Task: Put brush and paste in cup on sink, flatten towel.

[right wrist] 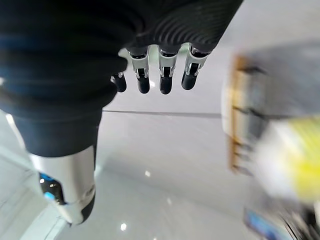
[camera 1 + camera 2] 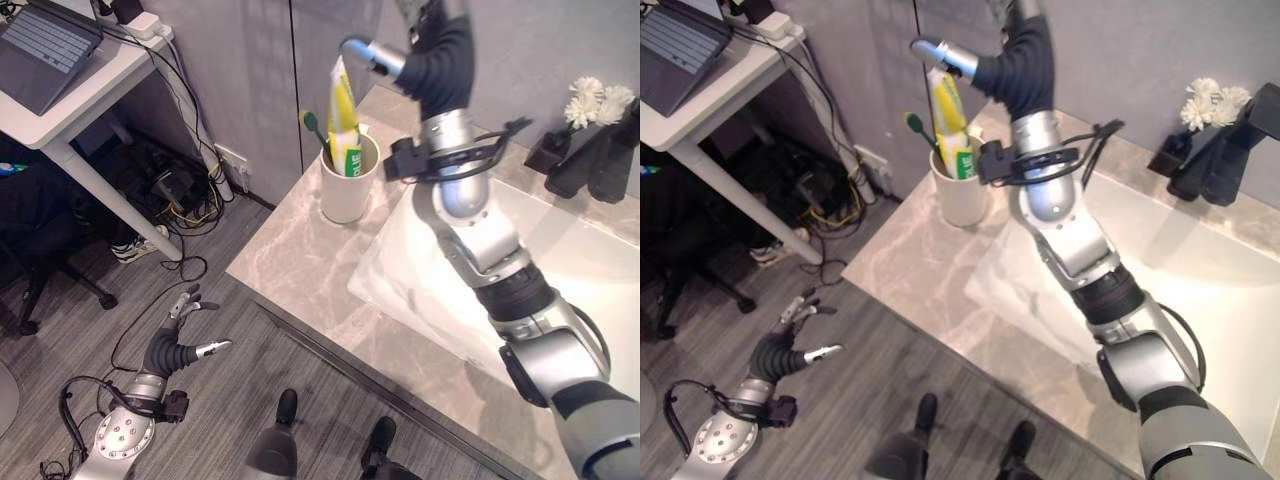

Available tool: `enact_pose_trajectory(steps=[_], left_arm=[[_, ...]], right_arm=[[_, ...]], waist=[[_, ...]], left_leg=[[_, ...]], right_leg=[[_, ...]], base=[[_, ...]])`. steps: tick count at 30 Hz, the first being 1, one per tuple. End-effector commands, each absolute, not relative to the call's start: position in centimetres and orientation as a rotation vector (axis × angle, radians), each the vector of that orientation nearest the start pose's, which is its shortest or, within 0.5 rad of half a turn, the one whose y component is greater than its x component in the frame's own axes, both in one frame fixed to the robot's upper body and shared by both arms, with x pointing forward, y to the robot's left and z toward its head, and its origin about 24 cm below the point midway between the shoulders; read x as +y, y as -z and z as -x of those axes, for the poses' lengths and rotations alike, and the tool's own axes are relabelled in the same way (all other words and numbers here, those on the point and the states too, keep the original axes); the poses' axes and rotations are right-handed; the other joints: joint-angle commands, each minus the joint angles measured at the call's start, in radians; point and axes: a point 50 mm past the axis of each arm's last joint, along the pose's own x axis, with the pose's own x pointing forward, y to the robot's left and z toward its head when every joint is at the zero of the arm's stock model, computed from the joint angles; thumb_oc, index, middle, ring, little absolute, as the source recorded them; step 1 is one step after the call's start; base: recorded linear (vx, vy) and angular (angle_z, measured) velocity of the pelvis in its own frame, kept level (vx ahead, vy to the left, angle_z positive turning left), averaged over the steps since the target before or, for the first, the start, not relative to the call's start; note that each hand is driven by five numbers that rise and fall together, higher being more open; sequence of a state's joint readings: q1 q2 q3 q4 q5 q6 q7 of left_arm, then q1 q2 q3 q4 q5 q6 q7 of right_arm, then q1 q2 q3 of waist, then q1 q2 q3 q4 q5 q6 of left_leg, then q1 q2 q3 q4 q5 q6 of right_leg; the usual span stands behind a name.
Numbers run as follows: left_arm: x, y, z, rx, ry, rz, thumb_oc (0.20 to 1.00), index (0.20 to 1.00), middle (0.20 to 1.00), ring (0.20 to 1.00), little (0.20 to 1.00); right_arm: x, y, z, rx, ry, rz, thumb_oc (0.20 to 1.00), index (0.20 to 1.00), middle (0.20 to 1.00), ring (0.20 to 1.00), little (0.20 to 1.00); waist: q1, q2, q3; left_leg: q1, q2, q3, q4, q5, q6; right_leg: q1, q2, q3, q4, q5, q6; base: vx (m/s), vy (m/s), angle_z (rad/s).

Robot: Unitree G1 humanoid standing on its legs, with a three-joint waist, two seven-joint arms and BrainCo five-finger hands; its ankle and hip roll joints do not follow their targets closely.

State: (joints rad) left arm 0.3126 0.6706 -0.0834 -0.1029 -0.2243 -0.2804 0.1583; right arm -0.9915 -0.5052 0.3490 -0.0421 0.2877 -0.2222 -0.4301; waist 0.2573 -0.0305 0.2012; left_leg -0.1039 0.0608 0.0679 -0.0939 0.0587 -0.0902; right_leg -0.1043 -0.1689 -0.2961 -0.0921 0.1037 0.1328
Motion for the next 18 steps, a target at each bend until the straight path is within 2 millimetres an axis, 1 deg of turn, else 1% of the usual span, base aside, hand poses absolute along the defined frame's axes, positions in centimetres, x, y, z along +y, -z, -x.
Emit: enact_pose_trajectory(steps=[1, 2, 3, 4, 6, 7, 8, 9, 10, 11, 12, 13, 14, 15, 16, 17, 18], left_arm=[[24.6, -9.7, -19.2, -0.263, 0.049, -0.49, 1.0, 1.0, 1.0, 1.0, 1.0], [24.4, -10.5, -19.3, -0.3, 0.054, -0.488, 1.0, 1.0, 1.0, 1.0, 1.0], [24.0, -12.3, -19.3, -0.388, 0.072, -0.504, 1.0, 1.0, 1.0, 1.0, 1.0], [24.0, -12.3, -19.2, -0.387, 0.075, -0.507, 1.0, 1.0, 1.0, 1.0, 1.0], [23.6, -13.9, -19.3, -0.47, 0.081, -0.513, 1.0, 1.0, 1.0, 1.0, 1.0], [23.6, -13.9, -19.3, -0.47, 0.083, -0.514, 0.947, 0.947, 0.947, 0.947, 0.947], [23.3, -15.1, -19.4, -0.541, 0.078, -0.487, 0.479, 0.479, 0.479, 0.479, 0.479], [23.2, -15.1, -19.4, -0.542, 0.083, -0.471, 0.332, 0.332, 0.332, 0.332, 0.332], [23.0, -15.2, -19.5, -0.551, 0.079, -0.452, 0.2, 0.2, 0.2, 0.2, 0.2], [22.9, -15.1, -19.4, -0.553, 0.078, -0.439, 0.2, 0.2, 0.2, 0.2, 0.2], [22.9, -15.1, -19.4, -0.552, 0.081, -0.44, 0.2, 0.2, 0.2, 0.2, 0.2], [23.0, -14.9, -19.3, -0.546, 0.07, -0.427, 0.2, 0.2, 0.2, 0.2, 0.2], [22.9, -14.4, -19.1, -0.524, 0.086, -0.438, 0.2, 0.2, 0.2, 0.2, 0.2], [22.9, -14.4, -19.1, -0.524, 0.088, -0.439, 0.2, 0.2, 0.2, 0.2, 0.2], [23.1, -14.1, -19.0, -0.507, 0.083, -0.439, 0.2, 0.2, 0.2, 0.2, 0.2], [23.6, -13.7, -18.8, -0.475, 0.055, -0.431, 0.2, 0.2, 0.2, 0.2, 0.2], [23.6, -13.7, -18.9, -0.474, 0.057, -0.431, 0.2, 0.2, 0.2, 0.2, 0.2]], right_arm=[[-11.0, -36.8, -26.0, -1.398, -0.068, 0.251, 1.0, 1.0, 1.0, 1.0, 1.0], [-11.9, -36.8, -25.4, -1.429, -0.023, 0.288, 1.0, 1.0, 1.0, 1.0, 1.0], [-13.6, -36.5, -24.8, -1.457, 0.059, 0.359, 1.0, 1.0, 1.0, 1.0, 1.0], [-13.7, -36.4, -24.8, -1.456, 0.064, 0.359, 1.0, 1.0, 1.0, 1.0, 1.0], [-15.5, -35.8, -24.1, -1.47, 0.138, 0.402, 1.0, 1.0, 1.0, 1.0, 1.0], [-15.6, -35.8, -24.1, -1.469, 0.139, 0.402, 1.0, 1.0, 1.0, 1.0, 1.0], [-17.8, -35.0, -23.6, -1.453, 0.234, 0.45, 1.0, 1.0, 1.0, 1.0, 1.0], [-18.5, -34.4, -23.2, -1.438, 0.258, 0.441, 1.0, 1.0, 1.0, 1.0, 1.0], [-19.2, -34.0, -23.2, -1.421, 0.28, 0.441, 1.0, 1.0, 1.0, 1.0, 1.0], [-20.2, -33.2, -23.1, -1.379, 0.298, 0.453, 1.0, 1.0, 1.0, 1.0, 1.0], [-20.3, -33.1, -23.1, -1.377, 0.3, 0.454, 1.0, 1.0, 1.0, 1.0, 1.0], [-21.8, -32.3, -22.5, -1.328, 0.313, 0.542, 1.0, 1.0, 1.0, 1.0, 1.0], [-23.8, -31.7, -21.9, -1.291, 0.374, 0.542, 1.0, 1.0, 1.0, 1.0, 1.0], [-23.8, -31.7, -21.8, -1.289, 0.376, 0.543, 1.0, 1.0, 1.0, 1.0, 1.0], [-25.1, -31.2, -21.5, -1.267, 0.431, 0.533, 1.0, 1.0, 1.0, 1.0, 1.0], [-26.5, -30.4, -20.5, -1.243, 0.497, 0.514, 1.0, 1.0, 1.0, 1.0, 1.0], [-26.6, -30.4, -20.5, -1.242, 0.499, 0.515, 1.0, 1.0, 1.0, 1.0, 1.0]], waist=[[-0.026, -0.029, -0.031], [-0.034, -0.028, -0.034], [-0.047, -0.021, -0.041], [-0.044, -0.023, -0.042], [-0.061, -0.016, -0.046], [-0.06, -0.017, -0.046], [-0.092, -0.007, -0.045], [-0.093, -0.006, -0.049], [-0.109, -0.003, -0.048], [-0.119, 0.0, -0.05], [-0.115, -0.001, -0.051], [-0.152, 0.003, -0.049], [-0.16, 0.008, -0.057], [-0.156, 0.007, -0.059], [-0.17, 0.011, -0.06], [-0.19, 0.019, -0.06], [-0.188, 0.018, -0.062]], left_leg=[[0.026, -0.022, 0.073, 0.007, -0.003, 0.015], [0.025, -0.022, 0.078, 0.007, 0.001, 0.016], [0.031, -0.02, 0.082, 0.007, -0.001, 0.015], [0.031, -0.02, 0.082, 0.007, -0.001, 0.015], [0.035, -0.02, 0.087, 0.007, -0.002, 0.013], [0.035, -0.02, 0.087, 0.007, -0.002, 0.013], [0.035, -0.017, 0.094, 0.007, -0.004, 0.01], [0.035, -0.016, 0.094, 0.007, -0.005, 0.01], [0.037, -0.015, 0.099, 0.007, -0.006, 0.011], [0.039, -0.014, 0.108, 0.007, -0.008, 0.013], [0.039, -0.014, 0.109, 0.007, -0.008, 0.013], [0.048, -0.011, 0.128, 0.007, -0.015, 0.012], [0.047, -0.009, 0.143, 0.007, -0.011, 0.012], [0.047, -0.009, 0.144, 0.007, -0.011, 0.012], [0.047, -0.008, 0.151, 0.007, -0.013, 0.011], [0.047, -0.007, 0.161, 0.007, -0.013, 0.01], [0.047, -0.007, 0.161, 0.007, -0.013, 0.01]], right_leg=[[0.051, -0.071, 0.069, 0.007, 0.025, 0.065], [0.047, -0.071, 0.074, 0.005, 0.031, 0.065], [0.048, -0.071, 0.08, 0.005, 0.029, 0.067], [0.049, -0.071, 0.08, 0.005, 0.029, 0.067], [0.045, -0.072, 0.085, 0.005, 0.03, 0.069], [0.045, -0.072, 0.086, 0.005, 0.03, 0.069], [0.04, -0.073, 0.093, 0.005, 0.031, 0.071], [0.038, -0.073, 0.094, 0.005, 0.031, 0.072], [0.033, -0.074, 0.101, 0.005, 0.032, 0.073], [0.028, -0.073, 0.111, 0.005, 0.035, 0.074], [0.027, -0.073, 0.112, 0.005, 0.035, 0.074], [0.019, -0.072, 0.129, 0.005, 0.036, 0.079], [0.005, -0.07, 0.144, 0.005, 0.043, 0.08], [0.004, -0.07, 0.145, 0.005, 0.043, 0.08], [-0.001, -0.07, 0.15, 0.005, 0.045, 0.082], [-0.012, -0.07, 0.162, 0.005, 0.048, 0.084], [-0.012, -0.07, 0.163, 0.005, 0.048, 0.084]], base=[[0.01, 0.003, -0.11], [0.02, 0.007, -0.12], [0.0, 0.008, -0.13], [0.01, 0.006, -0.08], [-0.01, 0.004, -0.18], [-0.01, -0.003, -0.21], [-0.01, -0.001, -0.2], [-0.02, 0.002, -0.11], [-0.02, 0.013, -0.14], [-0.02, 0.008, -0.07], [0.0, 0.009, -0.12], [-0.01, 0.011, -0.18], [-0.01, 0.011, -0.3], [-0.01, 0.006, -0.38], [0.0, 0.006, -0.47], [0.0, 0.006, -0.32], [-0.01, 0.014, -0.23]])
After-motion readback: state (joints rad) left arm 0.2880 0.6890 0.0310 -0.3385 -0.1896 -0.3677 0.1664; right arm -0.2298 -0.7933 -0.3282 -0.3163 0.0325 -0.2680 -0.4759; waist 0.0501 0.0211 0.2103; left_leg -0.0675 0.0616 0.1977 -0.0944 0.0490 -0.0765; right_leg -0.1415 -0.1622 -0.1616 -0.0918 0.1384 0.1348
